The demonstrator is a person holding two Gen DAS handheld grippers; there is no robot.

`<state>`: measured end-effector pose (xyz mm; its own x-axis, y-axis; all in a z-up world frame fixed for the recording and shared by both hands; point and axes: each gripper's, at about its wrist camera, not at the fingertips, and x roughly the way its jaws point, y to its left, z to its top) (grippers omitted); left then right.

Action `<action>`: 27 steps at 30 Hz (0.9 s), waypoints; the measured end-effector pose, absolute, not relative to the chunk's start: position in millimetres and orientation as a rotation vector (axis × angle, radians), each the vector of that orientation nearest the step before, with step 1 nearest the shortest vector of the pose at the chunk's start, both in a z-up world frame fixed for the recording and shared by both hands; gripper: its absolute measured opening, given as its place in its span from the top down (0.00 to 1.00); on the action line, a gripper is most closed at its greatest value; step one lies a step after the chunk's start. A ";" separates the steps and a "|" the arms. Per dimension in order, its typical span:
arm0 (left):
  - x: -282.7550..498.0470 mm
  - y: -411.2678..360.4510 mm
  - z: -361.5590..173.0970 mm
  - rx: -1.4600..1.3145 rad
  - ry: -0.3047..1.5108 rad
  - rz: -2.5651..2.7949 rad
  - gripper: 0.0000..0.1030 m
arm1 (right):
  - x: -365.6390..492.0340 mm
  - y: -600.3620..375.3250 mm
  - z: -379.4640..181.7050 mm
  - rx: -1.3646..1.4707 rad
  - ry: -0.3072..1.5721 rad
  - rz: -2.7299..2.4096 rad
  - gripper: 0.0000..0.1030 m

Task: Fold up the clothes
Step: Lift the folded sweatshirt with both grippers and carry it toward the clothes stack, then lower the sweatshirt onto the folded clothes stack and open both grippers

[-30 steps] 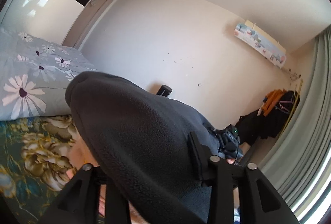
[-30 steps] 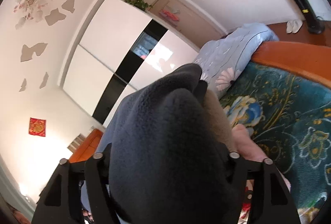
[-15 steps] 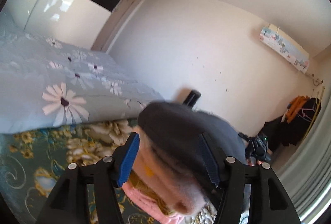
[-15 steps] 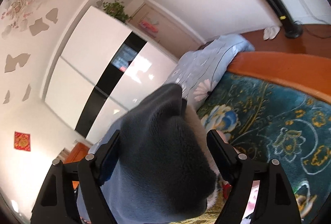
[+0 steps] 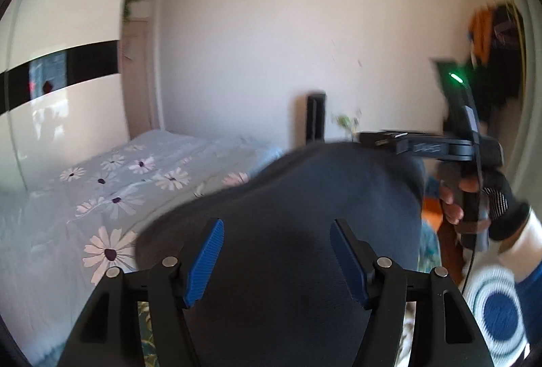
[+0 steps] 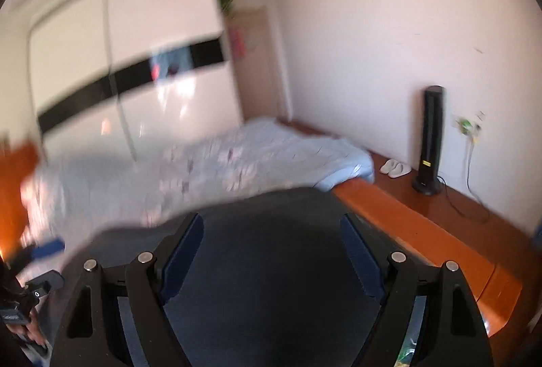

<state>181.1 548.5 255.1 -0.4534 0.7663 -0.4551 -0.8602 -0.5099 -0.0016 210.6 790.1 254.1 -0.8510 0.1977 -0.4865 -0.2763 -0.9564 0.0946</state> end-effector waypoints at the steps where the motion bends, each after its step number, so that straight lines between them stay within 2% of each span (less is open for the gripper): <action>1: 180.0 553.6 251.0 -0.522 0.290 2.051 0.33 | 201.2 785.2 246.5 -0.779 0.199 2.777 0.19; 3: 175.5 560.0 243.2 -0.563 0.288 2.036 0.32 | 185.9 783.7 228.0 -0.875 0.176 2.736 0.19; 7: 156.2 556.4 236.7 -0.651 0.179 1.964 0.32 | 190.3 796.1 212.1 -0.866 0.318 2.759 0.19; 10: 154.4 554.9 241.7 -0.678 0.154 1.936 0.31 | 195.6 796.7 216.6 -0.860 0.349 2.750 0.19; 13: 156.6 551.9 247.3 -0.697 0.156 1.943 0.31 | 204.6 790.5 222.1 -0.782 0.377 2.735 0.19; 16: 157.6 532.7 261.5 -0.720 0.067 1.942 0.31 | 217.2 776.7 229.5 -0.673 0.403 2.695 0.19; 18: 161.4 514.2 271.8 -0.703 0.017 1.960 0.25 | 233.4 764.1 240.9 -0.615 0.385 2.664 0.19; 20: 177.2 493.8 279.2 -0.621 0.023 1.993 0.07 | 261.4 741.9 247.2 -0.528 0.356 2.643 0.19; 21: 187.6 484.9 278.1 -0.588 0.029 2.012 0.03 | 273.0 731.6 244.3 -0.506 0.349 2.650 0.16; 23: 199.8 476.2 268.3 -0.587 0.038 2.006 0.00 | 296.1 711.0 238.4 -0.462 0.333 2.663 0.11; 27: 226.6 452.5 244.7 -0.579 0.026 2.028 0.00 | 325.2 672.9 218.3 -0.500 0.312 2.684 0.11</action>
